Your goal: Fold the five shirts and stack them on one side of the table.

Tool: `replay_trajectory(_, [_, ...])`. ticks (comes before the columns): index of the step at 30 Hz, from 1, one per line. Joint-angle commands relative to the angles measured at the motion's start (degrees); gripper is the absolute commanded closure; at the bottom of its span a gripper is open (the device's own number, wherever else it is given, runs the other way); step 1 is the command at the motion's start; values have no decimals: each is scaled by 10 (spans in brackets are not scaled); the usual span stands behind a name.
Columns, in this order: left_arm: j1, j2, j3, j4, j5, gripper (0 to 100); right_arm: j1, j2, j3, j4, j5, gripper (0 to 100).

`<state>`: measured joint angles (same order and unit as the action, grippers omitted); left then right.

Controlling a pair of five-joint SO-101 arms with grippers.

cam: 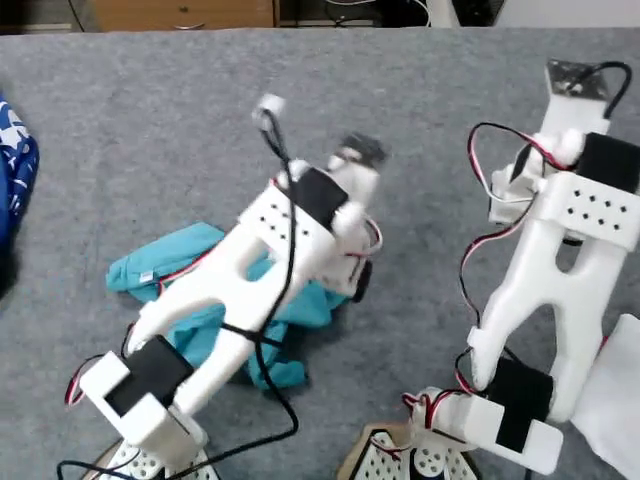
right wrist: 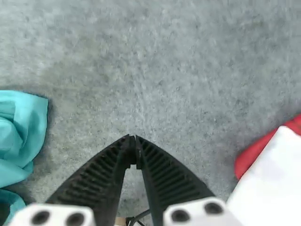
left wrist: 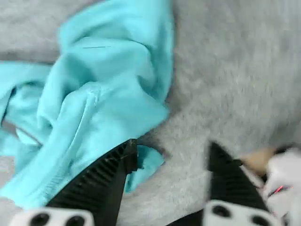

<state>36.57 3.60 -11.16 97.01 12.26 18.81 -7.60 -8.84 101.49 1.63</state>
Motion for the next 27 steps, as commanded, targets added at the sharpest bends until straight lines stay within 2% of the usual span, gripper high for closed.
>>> replay_trajectory(1, [-84, -27, -89, 33, 6, 663, 2, -29, 7, 6, 6, 989])
replay_trajectory(6, [-291, -28, -104, 39, -84, 669, -68, -29, 10, 5, 5, 989])
replay_trajectory(13, [-571, -22, 89, 39, -287, 689, -187, -11, 7, -7, 2, 989])
replay_trajectory(18, [-754, -21, 176, 39, -369, 690, -241, 48, 6, -11, 2, 989])
replay_trajectory(20, [-788, -20, 191, 38, -389, 690, -259, 73, 6, -16, 1, 989])
replay_trajectory(22, [-793, -20, 202, 38, -395, 690, -275, 99, 6, -29, -13, 989])
replay_trajectory(27, [-756, 4, 207, 37, -392, 690, -343, 153, 6, -55, -120, 992])
